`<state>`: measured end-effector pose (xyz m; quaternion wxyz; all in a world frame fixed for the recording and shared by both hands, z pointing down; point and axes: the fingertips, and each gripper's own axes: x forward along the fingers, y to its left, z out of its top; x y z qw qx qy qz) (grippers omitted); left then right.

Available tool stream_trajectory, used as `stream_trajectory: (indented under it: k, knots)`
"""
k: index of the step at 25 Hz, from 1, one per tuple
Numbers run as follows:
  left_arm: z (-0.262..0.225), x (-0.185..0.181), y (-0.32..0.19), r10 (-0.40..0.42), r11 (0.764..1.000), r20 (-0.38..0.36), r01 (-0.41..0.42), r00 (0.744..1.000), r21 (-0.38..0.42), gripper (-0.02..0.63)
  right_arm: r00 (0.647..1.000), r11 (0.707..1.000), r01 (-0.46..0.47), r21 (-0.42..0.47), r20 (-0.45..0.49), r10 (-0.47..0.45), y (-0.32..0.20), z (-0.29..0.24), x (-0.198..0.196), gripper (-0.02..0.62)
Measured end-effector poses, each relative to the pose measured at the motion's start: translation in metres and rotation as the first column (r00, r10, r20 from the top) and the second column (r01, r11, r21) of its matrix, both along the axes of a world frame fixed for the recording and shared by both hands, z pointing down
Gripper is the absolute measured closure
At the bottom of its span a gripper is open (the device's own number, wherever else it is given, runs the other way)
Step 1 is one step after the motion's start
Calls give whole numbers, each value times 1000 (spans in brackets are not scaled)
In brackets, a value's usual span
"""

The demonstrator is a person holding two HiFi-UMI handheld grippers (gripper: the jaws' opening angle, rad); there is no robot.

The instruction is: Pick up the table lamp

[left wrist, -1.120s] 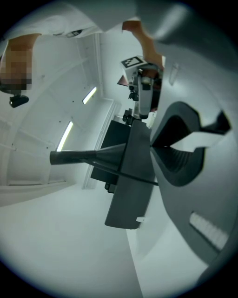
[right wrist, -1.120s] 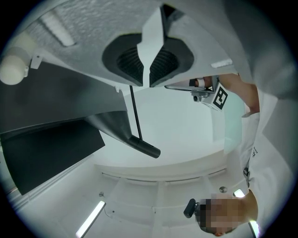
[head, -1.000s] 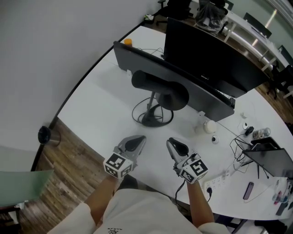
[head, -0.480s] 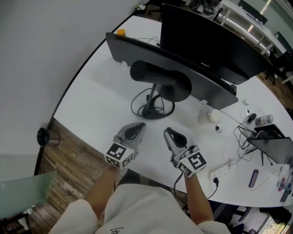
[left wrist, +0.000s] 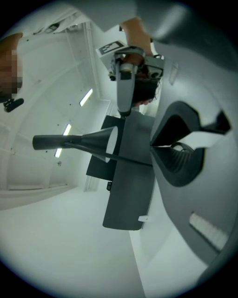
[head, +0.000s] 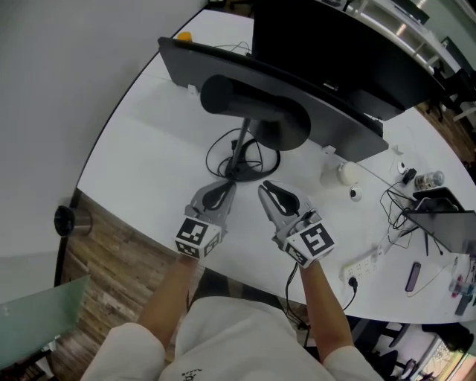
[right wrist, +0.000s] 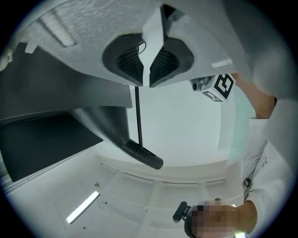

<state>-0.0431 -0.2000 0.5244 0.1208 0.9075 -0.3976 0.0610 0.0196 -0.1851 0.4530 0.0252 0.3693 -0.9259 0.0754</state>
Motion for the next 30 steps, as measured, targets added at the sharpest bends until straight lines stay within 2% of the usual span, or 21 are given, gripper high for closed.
stream_trajectory:
  k: [5,10,16,23,25,30]
  knots:
    - [18,5,-11,-80,997,-2,80,997,-2,589,1000,1000,21,-5,-1,-21,-15,13,-2,554]
    - [36,6,-16,-120,992,19,121,993,-27,549,998,997,57,-49,8,-57,-22,35,-2,554]
    - [49,-5,-39,-174,985,43,175,984,-7,514,998,998,58,-40,17,-58,-37,46,-5,552]
    - [66,-1,-58,-176,984,61,176,983,1,489,996,997,79,7,28,-79,-60,45,-18,546]
    - [69,2,-62,-172,985,62,172,983,5,485,995,996,90,8,30,-91,-65,47,-23,457]
    - [74,6,-70,-169,986,62,167,984,22,485,994,994,110,27,12,-110,-72,49,-38,457]
